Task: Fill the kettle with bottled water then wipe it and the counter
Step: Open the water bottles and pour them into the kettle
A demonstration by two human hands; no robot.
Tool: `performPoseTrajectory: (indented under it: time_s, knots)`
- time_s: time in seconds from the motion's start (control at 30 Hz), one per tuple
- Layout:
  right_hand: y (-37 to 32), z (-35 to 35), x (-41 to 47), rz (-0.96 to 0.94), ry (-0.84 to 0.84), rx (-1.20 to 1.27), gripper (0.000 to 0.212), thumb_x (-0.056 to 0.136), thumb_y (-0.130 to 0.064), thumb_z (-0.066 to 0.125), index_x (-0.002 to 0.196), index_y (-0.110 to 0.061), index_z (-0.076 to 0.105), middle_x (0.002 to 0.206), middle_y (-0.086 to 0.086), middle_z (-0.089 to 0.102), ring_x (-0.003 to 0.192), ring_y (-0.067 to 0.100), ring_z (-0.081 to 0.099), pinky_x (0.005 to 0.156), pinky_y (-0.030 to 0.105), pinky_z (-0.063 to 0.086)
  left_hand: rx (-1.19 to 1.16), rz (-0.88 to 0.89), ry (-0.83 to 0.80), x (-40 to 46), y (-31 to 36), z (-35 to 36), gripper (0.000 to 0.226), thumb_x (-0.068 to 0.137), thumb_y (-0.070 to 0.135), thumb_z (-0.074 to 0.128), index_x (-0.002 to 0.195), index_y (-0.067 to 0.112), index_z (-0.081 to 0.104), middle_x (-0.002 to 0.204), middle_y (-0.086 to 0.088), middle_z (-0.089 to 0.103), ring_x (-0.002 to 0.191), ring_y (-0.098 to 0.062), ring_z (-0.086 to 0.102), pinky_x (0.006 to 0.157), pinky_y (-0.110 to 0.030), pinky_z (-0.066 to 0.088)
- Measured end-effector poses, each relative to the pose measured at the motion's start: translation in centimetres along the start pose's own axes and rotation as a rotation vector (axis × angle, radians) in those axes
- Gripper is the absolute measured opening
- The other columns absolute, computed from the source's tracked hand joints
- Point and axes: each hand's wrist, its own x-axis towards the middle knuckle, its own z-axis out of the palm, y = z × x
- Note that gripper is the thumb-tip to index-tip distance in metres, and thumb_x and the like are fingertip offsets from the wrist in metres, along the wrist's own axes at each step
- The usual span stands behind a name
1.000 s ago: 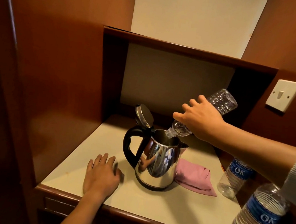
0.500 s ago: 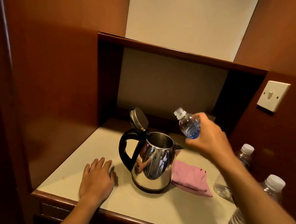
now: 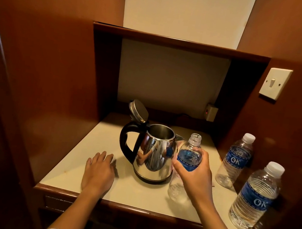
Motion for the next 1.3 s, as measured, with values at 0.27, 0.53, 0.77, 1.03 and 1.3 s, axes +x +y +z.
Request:
performPoseTrajectory:
  time_s: [0.27,0.53,0.77,1.03,1.3]
  knots:
    - [0.5,0.3,-1.2,0.009,0.027,0.025,0.078,0.075,-0.032,0.085,0.132,-0.039,0.032,0.127,-0.01,0.052,0.107,0.003,0.057,0.07,0.003,0.047,0.009,0.008,0.008,0.0,0.0,0.0,0.049,0.104,0.019,0.028,0.152,0.023,0.034,0.164,-0.005,0.026,0.152,-0.025,0.017,0.124,-0.045,0.011]
    - [-0.4,-1.0,-2.3,-0.043,0.208,0.099,0.078,0.081,-0.061,0.055,0.148,-0.028,0.031,0.147,-0.002,0.042,0.131,0.012,0.043,0.095,0.019,0.04,-0.504,-0.071,0.203,-0.9,0.4,-1.1,0.039,0.107,0.018,0.034,0.144,0.018,0.047,0.155,-0.007,0.039,0.145,-0.023,0.032,0.116,-0.038,0.031]
    - [-4.4,-1.8,-2.8,-0.309,0.253,0.074,0.013,0.092,-0.024,0.056,0.104,-0.029,0.058,0.095,-0.016,0.059,0.093,0.006,0.058,0.075,0.012,0.049,-1.022,0.041,0.352,-4.5,7.9,-6.1,0.028,0.106,0.014,0.037,0.113,0.022,0.063,0.109,0.009,0.067,0.104,-0.003,0.062,0.094,-0.034,0.053]
    - [-8.3,-0.7,-2.8,-0.396,-0.323,-0.087,0.045,0.091,-0.018,0.07,0.125,-0.044,0.058,0.107,-0.027,0.059,0.105,0.002,0.059,0.082,0.016,0.053,-1.487,0.158,0.084,-5.9,15.2,-10.2,0.04,0.103,0.04,0.033,0.112,0.019,0.067,0.108,-0.004,0.071,0.105,-0.018,0.069,0.084,-0.032,0.058]
    - [-8.7,-1.8,-2.1,-0.438,-0.316,-0.085,0.04,0.087,-0.016,0.075,0.123,-0.029,0.068,0.118,-0.017,0.066,0.11,-0.001,0.06,0.09,0.019,0.053,-1.66,0.236,-0.063,-6.3,17.2,-10.2,0.053,0.095,0.052,0.033,0.117,0.016,0.065,0.114,-0.01,0.069,0.109,-0.024,0.068,0.085,-0.036,0.059]
